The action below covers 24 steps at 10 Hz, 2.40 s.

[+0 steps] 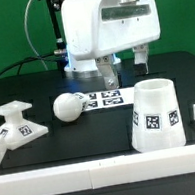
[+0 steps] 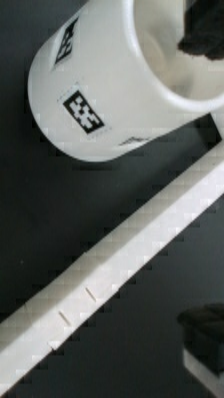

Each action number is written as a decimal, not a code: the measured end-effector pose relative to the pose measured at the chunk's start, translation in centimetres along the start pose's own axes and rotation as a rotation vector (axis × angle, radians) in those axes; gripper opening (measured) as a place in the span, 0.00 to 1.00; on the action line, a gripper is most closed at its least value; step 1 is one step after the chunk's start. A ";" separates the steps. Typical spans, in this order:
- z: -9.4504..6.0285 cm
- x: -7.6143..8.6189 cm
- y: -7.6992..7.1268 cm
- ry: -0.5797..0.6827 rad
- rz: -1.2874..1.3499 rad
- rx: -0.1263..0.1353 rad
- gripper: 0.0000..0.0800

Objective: Assemble lamp

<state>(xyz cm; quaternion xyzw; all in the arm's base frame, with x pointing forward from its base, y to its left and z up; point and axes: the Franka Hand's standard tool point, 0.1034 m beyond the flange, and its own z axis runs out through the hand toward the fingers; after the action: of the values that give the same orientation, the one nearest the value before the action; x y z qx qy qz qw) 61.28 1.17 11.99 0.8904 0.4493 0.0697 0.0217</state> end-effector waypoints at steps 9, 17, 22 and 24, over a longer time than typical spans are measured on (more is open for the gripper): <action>2.7 0.1 -2.0 0.024 0.208 -0.012 0.87; 3.2 0.1 -1.8 0.023 0.186 -0.009 0.16; -0.1 -0.5 -6.5 0.049 0.154 -0.036 0.05; -1.8 -0.3 -10.2 0.073 0.142 -0.059 0.05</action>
Offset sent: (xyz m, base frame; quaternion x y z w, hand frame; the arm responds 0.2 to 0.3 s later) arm -0.0210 0.0065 -0.0031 -0.0370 -0.0261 0.1708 0.9843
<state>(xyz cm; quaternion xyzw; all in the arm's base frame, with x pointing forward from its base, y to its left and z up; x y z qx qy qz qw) 52.69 6.94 12.66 0.9159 0.3831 0.1167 0.0267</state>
